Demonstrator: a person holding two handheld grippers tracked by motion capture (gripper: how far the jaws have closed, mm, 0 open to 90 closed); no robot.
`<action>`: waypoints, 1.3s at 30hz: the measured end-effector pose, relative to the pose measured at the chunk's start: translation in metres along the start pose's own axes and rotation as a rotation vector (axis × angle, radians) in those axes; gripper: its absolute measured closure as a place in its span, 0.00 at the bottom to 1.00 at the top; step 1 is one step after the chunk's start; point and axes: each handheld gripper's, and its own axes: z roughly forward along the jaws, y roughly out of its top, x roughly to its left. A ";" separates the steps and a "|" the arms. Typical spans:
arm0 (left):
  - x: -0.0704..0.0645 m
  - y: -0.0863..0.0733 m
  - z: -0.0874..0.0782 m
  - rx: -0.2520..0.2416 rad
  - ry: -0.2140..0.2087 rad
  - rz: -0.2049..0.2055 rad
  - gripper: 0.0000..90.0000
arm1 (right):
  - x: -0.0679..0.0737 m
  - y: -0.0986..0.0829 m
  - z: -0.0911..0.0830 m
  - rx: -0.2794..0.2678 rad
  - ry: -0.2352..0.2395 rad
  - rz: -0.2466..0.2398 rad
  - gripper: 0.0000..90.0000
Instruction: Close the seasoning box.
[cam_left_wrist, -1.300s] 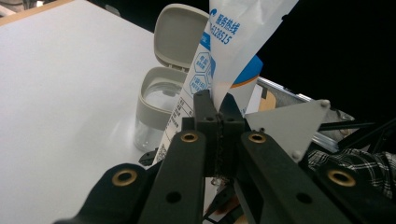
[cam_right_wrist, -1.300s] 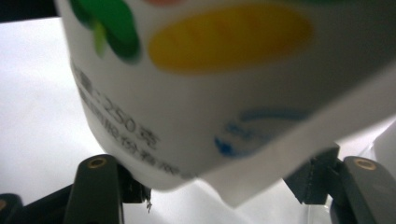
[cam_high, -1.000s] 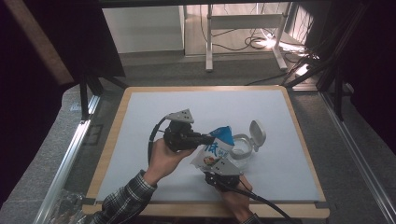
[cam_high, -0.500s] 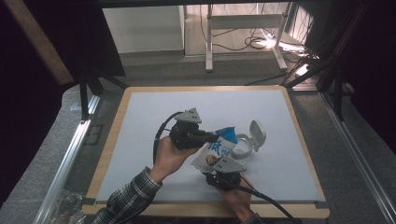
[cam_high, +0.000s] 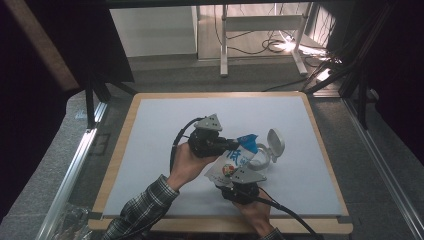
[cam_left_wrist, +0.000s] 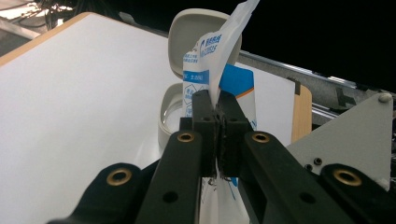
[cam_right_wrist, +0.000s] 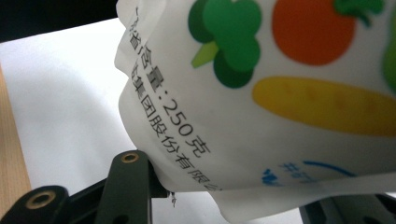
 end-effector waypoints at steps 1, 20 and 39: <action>0.000 0.000 0.001 -0.001 0.000 -0.001 0.98 | -0.001 0.000 -0.001 -0.002 0.002 0.007 0.59; 0.001 0.013 0.020 0.046 0.023 0.026 0.98 | -0.010 0.002 -0.002 -0.010 0.087 0.087 0.61; 0.000 0.019 0.029 0.062 0.032 0.020 0.98 | -0.010 0.004 -0.002 -0.047 0.130 0.089 0.63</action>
